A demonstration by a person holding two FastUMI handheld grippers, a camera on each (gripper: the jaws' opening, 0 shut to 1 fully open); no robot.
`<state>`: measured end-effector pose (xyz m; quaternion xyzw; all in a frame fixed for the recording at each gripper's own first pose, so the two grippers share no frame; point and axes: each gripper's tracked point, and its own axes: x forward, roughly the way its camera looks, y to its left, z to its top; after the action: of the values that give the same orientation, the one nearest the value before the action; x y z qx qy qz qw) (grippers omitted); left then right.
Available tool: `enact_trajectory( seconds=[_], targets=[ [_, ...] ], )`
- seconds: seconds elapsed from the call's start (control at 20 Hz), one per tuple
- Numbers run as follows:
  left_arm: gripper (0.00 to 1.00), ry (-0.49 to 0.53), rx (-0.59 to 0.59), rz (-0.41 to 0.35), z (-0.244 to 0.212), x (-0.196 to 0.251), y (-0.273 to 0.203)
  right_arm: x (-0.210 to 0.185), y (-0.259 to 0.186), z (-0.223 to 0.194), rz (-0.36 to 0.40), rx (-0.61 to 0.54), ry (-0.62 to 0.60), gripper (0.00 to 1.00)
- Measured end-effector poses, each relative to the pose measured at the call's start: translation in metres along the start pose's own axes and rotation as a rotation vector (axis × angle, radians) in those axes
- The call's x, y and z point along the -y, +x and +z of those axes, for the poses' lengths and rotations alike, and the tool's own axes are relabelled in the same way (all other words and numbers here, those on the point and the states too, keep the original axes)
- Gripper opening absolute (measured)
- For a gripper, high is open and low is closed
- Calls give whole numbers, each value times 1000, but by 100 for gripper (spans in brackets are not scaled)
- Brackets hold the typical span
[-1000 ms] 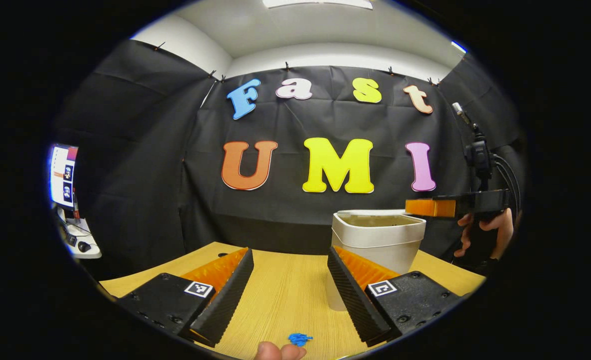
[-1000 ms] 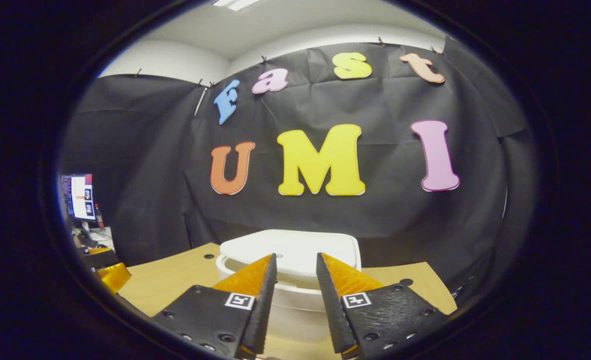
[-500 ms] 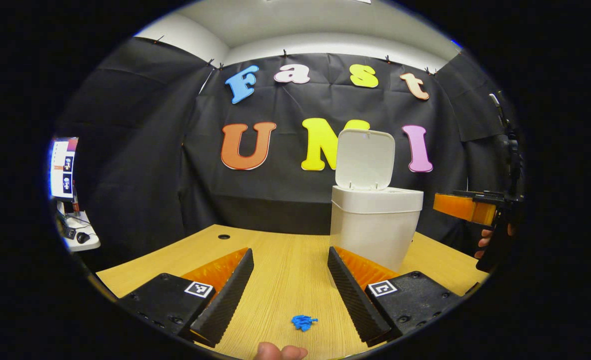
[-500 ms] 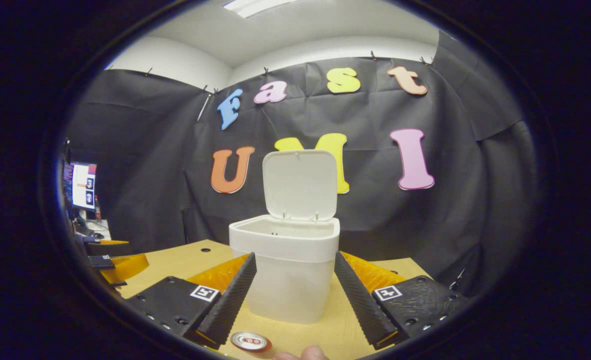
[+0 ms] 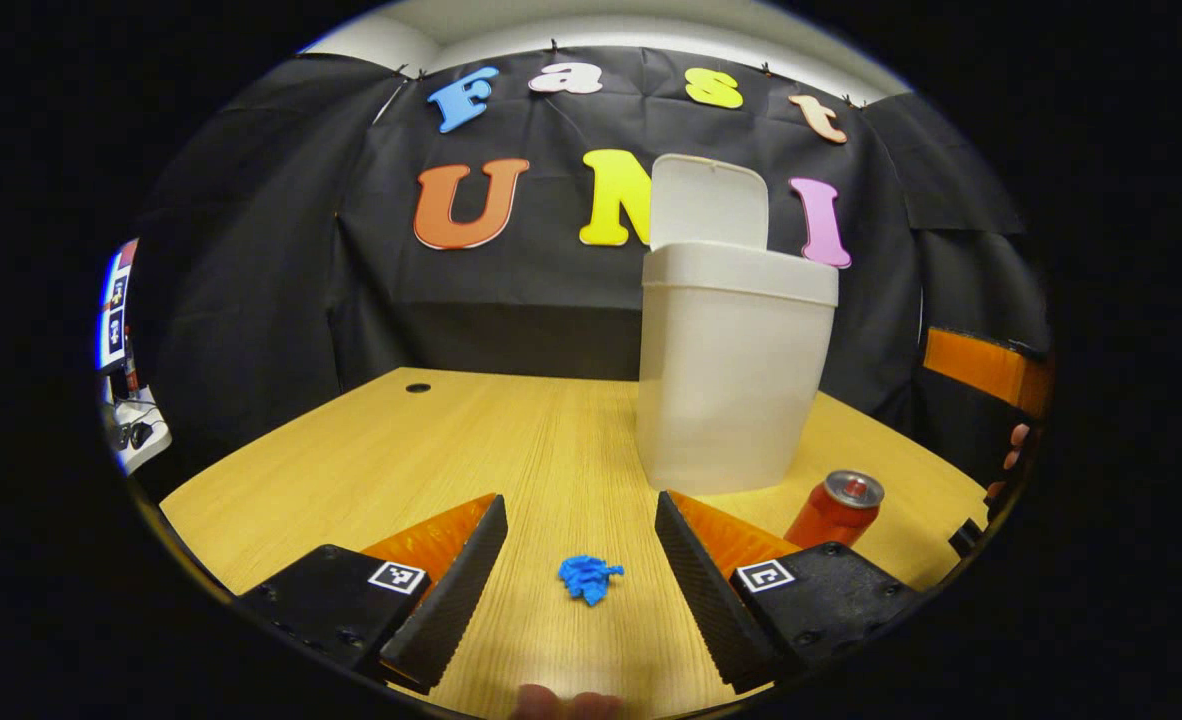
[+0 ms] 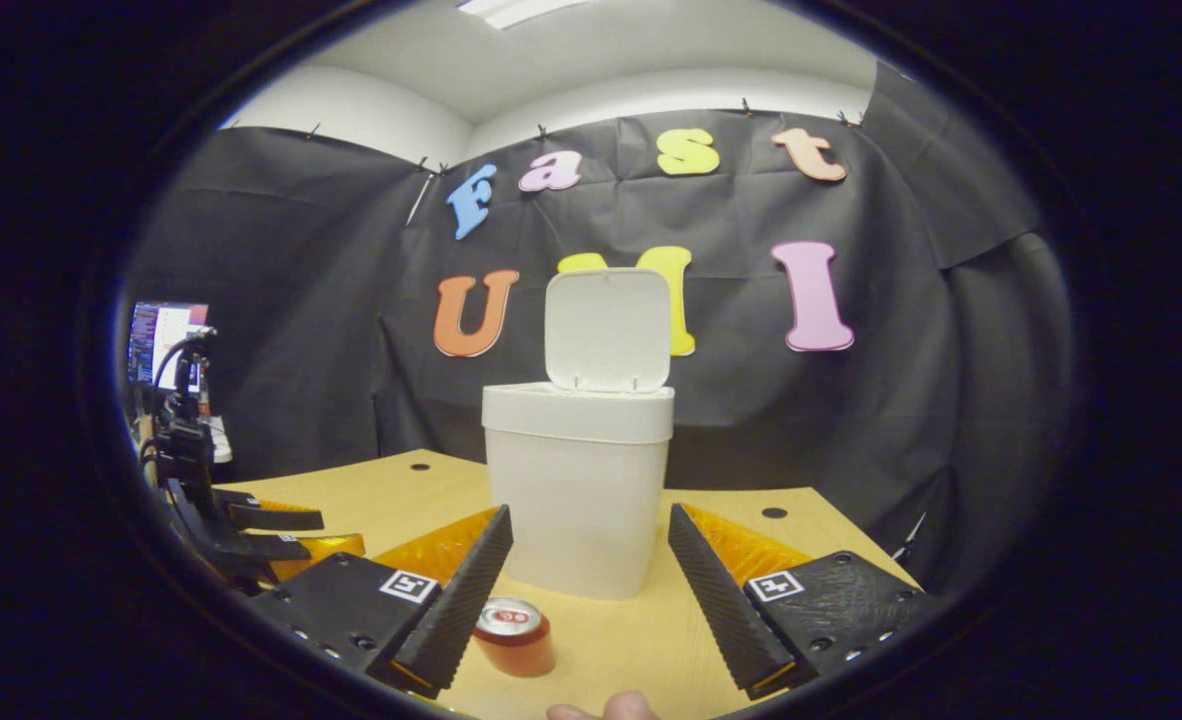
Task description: Press the lid of the desktop garbage bin to open it, pick up the crumpled paper on the desktop and throw it into the bin, then pick up the pop can on the desktop and drop it into the bin, and finally close the garbage bin lid.
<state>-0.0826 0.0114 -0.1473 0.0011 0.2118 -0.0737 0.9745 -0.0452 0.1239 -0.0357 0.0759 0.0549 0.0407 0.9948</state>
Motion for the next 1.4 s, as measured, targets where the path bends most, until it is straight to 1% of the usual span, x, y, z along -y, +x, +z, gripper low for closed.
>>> enact_trajectory(
  seconds=[0.1,0.2,0.3,0.35,0.4,0.55,0.65,0.7,0.75,0.8,0.85,0.9,0.95,1.0,1.05,1.15,1.2,1.25,1.3,1.35,1.4],
  targets=[
    [97,0,-56,-5,-19,2,6,-5,-3,-14,8,-21,3,96],
    [97,-30,-104,-20,-38,4,13,-10,-7,-28,25,-47,17,96],
    [97,-50,-167,-36,-56,5,18,-8,-9,-34,23,-65,19,96],
    [100,-57,-191,-41,-61,5,20,-7,-11,-36,20,-69,20,95],
    [97,-58,-201,-41,-60,3,23,-5,-12,-38,16,-72,22,95],
    [95,-57,-219,-45,-62,2,30,1,-14,-43,2,-76,20,95],
    [87,-39,-234,-49,-64,2,34,5,-15,-49,-18,-84,-1,95],
    [78,-34,-246,-51,-66,3,35,5,-16,-51,-18,-87,-4,96],
    [73,-31,-258,-54,-68,4,36,4,-17,-53,-15,-91,0,98],
    [69,-30,-270,-57,-70,6,36,4,-17,-54,-13,-96,9,95],
    [67,-31,-280,-60,-71,6,36,5,-16,-56,-11,-102,18,98],
    [65,-31,-287,-61,-72,6,36,5,-15,-57,-12,-105,24,98],
    [70,-30,-292,-62,-73,6,37,5,-15,-58,-11,-109,29,98],
    [54,-30,-303,-61,-75,6,38,5,-15,-59,-9,-113,31,95],
    [58,-29,-320,-58,-78,6,38,3,-16,-61,-6,-117,34,95],
    [51,-22,-339,-48,-80,3,38,1,-17,-63,3,-120,43,95],
    [46,-10,-348,-31,-82,-2,39,1,-17,-63,5,-120,43,95],
    [39,-8,-343,-29,-80,-4,39,2,-18,-64,5,-119,41,98],
    [31,-6,-348,-25,-81,-5,40,2,-18,-64,5,-119,40,96],
    [27,-6,-346,-26,-81,-4,39,3,-19,-66,5,-121,42,96],
    [24,-6,-346,-27,-81,-5,39,3,-19,-66,7,-123,48,98]
  ],
)
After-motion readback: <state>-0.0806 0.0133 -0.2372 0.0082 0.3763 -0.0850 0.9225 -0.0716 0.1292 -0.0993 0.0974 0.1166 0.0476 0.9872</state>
